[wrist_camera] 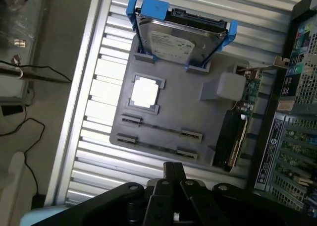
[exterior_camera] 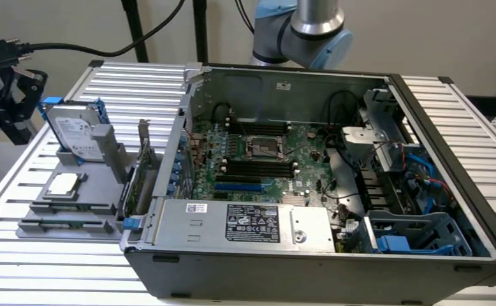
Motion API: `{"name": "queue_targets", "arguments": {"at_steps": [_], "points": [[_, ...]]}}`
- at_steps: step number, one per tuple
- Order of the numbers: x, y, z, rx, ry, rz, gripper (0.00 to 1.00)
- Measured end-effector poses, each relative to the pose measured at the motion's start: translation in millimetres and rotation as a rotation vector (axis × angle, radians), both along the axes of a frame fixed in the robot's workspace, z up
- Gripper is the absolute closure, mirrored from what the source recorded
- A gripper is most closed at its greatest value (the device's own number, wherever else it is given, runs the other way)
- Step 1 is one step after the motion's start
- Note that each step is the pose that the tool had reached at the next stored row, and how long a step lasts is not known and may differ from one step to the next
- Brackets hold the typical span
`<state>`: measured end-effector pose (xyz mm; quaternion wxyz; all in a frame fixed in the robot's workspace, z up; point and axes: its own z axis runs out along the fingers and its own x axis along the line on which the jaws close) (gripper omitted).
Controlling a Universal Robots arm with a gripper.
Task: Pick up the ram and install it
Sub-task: 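Pick up the ram and move it above insertion slot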
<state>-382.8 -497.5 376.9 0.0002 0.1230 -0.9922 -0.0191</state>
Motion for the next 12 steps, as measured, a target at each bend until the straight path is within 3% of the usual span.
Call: {"name": "queue_targets", "arguments": {"at_steps": [12], "points": [[0.0,0.0,-3.3,0.0000,0.0000,0.219,0.89]]}}
